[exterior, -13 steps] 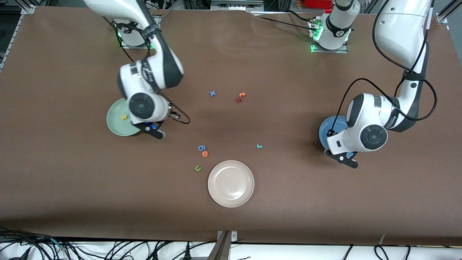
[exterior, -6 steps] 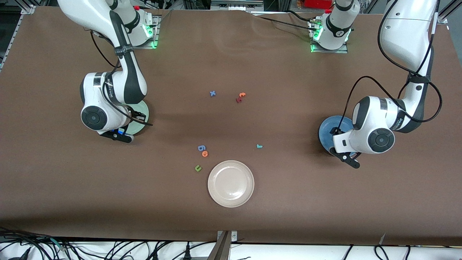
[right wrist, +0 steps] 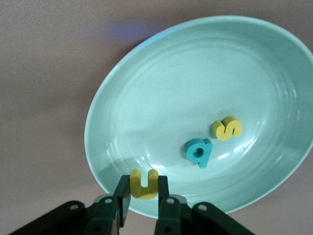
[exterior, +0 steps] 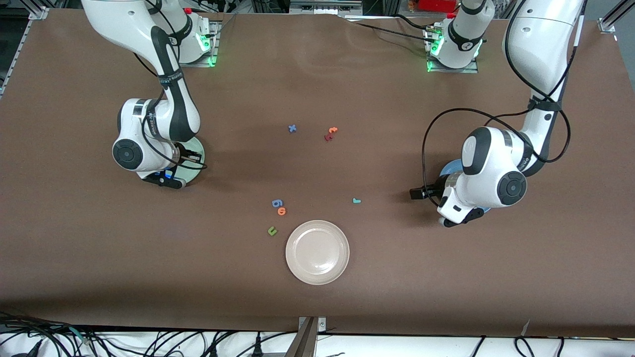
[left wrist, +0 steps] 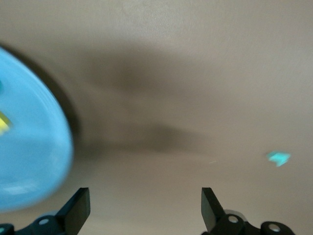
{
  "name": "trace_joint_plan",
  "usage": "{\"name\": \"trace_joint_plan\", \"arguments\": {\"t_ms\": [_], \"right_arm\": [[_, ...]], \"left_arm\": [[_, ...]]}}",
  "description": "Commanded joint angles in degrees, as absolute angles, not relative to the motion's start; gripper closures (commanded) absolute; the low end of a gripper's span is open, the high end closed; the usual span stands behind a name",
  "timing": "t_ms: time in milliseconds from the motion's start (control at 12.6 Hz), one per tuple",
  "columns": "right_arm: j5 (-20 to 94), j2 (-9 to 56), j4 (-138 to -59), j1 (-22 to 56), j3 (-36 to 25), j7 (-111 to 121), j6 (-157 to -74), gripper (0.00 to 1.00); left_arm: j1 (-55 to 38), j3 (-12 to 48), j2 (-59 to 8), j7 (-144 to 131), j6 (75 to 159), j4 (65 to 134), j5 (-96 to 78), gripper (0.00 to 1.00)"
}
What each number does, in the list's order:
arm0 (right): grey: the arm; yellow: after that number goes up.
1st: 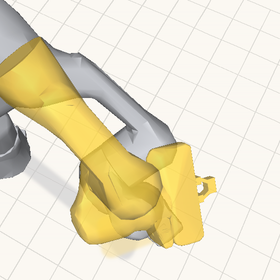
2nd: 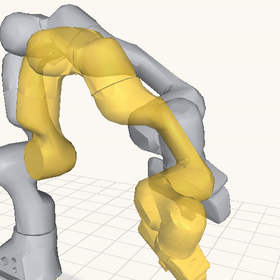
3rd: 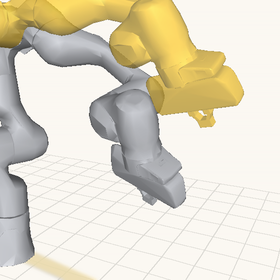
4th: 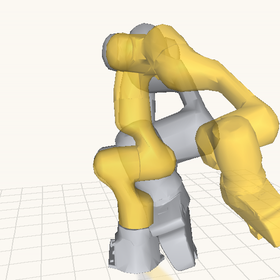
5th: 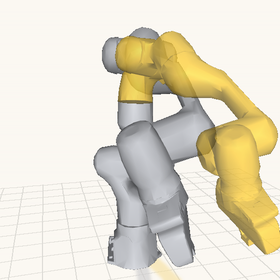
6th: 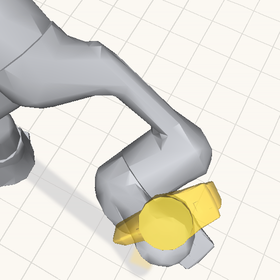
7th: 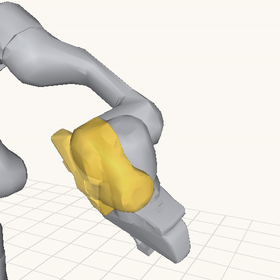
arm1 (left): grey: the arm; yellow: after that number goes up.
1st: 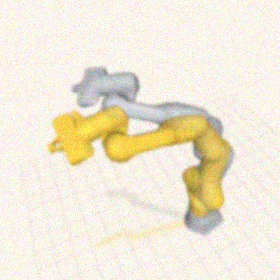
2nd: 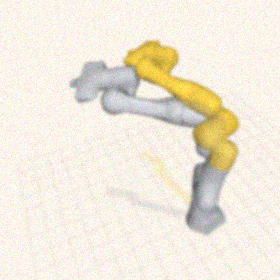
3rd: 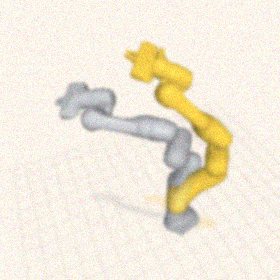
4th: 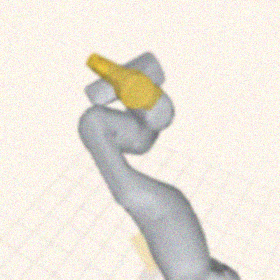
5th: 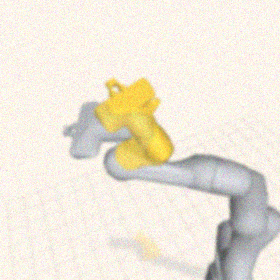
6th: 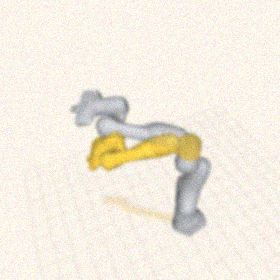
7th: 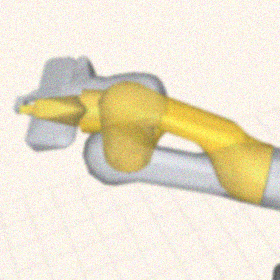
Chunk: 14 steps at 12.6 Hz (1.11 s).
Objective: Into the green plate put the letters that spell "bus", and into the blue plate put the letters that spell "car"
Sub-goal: 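Drop the u in the green plate while the left gripper carries the c, then grasp the teal l letter with the left gripper while the right gripper retracts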
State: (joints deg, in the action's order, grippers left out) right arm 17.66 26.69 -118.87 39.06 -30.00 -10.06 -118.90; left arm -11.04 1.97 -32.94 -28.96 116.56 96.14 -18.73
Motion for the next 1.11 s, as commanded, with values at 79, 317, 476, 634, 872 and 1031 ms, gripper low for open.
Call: {"name": "trace_joint_plan", "arguments": {"t_ms": [79,317,476,634,872,1031], "right_arm": [[18.8,24.8,-119.7,38.2,-30.4,-7.0,-119.2,0.02],[18.7,22.8,-115.2,38.2,-32.0,-7.6,-114.5,0.01],[18.7,22.9,-109.0,38.2,-34.2,-7.1,-106.7,0.01],[18.7,22.9,-101.7,38.1,-35.9,-7.6,-98.0,0.01],[18.3,23.3,-92.7,38.1,-38.4,-7.3,-88.9,0.01],[18.5,23.3,-86.8,38.1,-40.5,-7.3,-84.9,0.01]], "left_arm": [[-17.8,2.1,-32.9,-61.5,125.6,95.9,-21.0,0.0],[-24.4,1.8,-36.3,-85.7,135.5,95.5,-20.0,0.0],[-27.1,1.6,-38.0,-93.6,138.9,95.5,-20.0,0.0],[-30.1,-0.2,-39.9,-99.6,141.1,95.4,-17.9,0.0],[-31.9,-1.5,-43.2,-108.1,140.7,91.6,-10.8,0.0],[-32.3,-1.5,-43.9,-110.4,140.5,91.4,-8.9,0.0]]}}
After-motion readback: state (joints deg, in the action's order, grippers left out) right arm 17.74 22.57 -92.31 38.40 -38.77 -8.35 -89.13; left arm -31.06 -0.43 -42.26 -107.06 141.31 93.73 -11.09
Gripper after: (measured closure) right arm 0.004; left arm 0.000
